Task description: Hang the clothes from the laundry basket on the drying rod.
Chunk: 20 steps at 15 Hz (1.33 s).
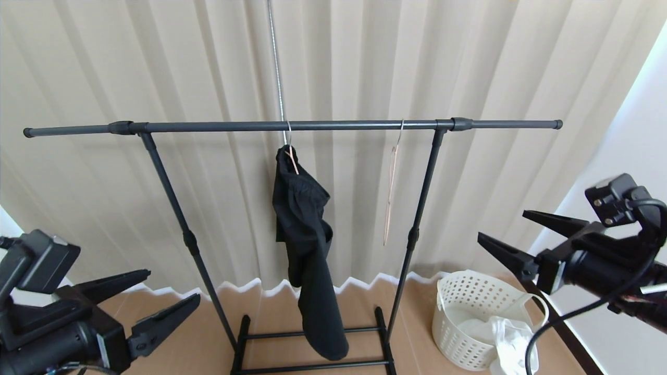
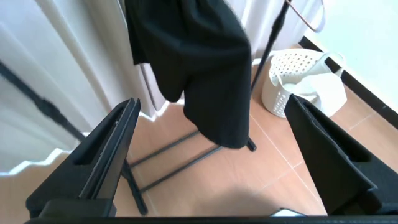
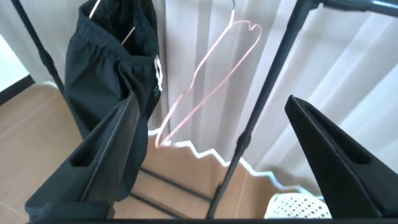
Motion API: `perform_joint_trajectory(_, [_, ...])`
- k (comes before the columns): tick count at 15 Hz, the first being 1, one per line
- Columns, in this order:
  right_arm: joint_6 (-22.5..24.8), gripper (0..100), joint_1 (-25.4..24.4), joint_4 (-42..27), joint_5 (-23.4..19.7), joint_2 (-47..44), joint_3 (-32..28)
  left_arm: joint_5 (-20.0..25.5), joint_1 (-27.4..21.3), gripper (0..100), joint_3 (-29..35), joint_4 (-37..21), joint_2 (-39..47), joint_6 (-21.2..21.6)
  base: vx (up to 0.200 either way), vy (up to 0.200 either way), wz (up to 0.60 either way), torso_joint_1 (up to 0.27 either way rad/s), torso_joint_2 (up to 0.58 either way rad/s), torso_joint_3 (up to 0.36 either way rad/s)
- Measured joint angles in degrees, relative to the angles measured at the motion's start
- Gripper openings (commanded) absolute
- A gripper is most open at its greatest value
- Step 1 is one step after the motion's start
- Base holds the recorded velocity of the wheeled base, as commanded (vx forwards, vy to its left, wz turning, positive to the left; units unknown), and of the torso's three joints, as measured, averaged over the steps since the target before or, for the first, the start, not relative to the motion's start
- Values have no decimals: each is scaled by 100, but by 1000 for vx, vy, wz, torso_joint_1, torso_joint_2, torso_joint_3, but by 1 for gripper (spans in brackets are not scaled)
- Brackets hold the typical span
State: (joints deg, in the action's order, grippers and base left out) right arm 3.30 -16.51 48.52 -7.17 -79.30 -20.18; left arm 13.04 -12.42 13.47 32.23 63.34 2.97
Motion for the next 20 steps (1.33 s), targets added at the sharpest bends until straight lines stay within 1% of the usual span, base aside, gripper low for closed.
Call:
perform_joint_trajectory(3, [-7,100,-27,15,316,544,762,4,-11,100,-512,26,-605,-224,0,0,0,0,0,0])
perform_joint_trajectory(6, [-5,100,-41,-7,354,1084,1310,4,-15,100,-1031,22,-1219,-255,0,0,0,0,0,0])
perform_joint_trajectory(8, [-11,100,-41,-112,358,1532,1720,1,-20,100,-1262,-290,-1691,-302,0,0,0,0,0,0])
perform_joint_trajectory(10, [-30,100,-44,-847,358,2139,1919,0,-13,100,-1323,-1047,-2336,-366,0,0,0,0,0,0])
perform_joint_trajectory(13, [-35,100,-46,-2266,350,3248,1997,-7,-15,100,-1337,-2252,-3416,-408,0,0,0,0,0,0])
perform_joint_trajectory(14, [-35,100,-46,-2717,345,3636,2002,-18,-11,100,-1340,-2515,-3755,-480,0,0,0,0,0,0])
perform_joint_trajectory(15, [-29,100,-44,-3284,345,4151,2007,-33,2,100,-1342,-2684,-4102,-696,0,0,0,0,0,0])
perform_joint_trajectory(16, [-18,100,-41,-3750,350,4618,2007,-57,9,100,-1342,-2742,-4312,-803,0,0,0,0,0,0])
perform_joint_trajectory(18, [2,100,11,-4689,416,5648,1985,-65,20,100,-1345,-2759,-4659,-819,0,0,0,0,0,0])
perform_joint_trajectory(20, [13,100,284,-5109,578,6379,1933,-152,57,100,-1347,-2761,-4888,-814,0,0,0,0,0,0])
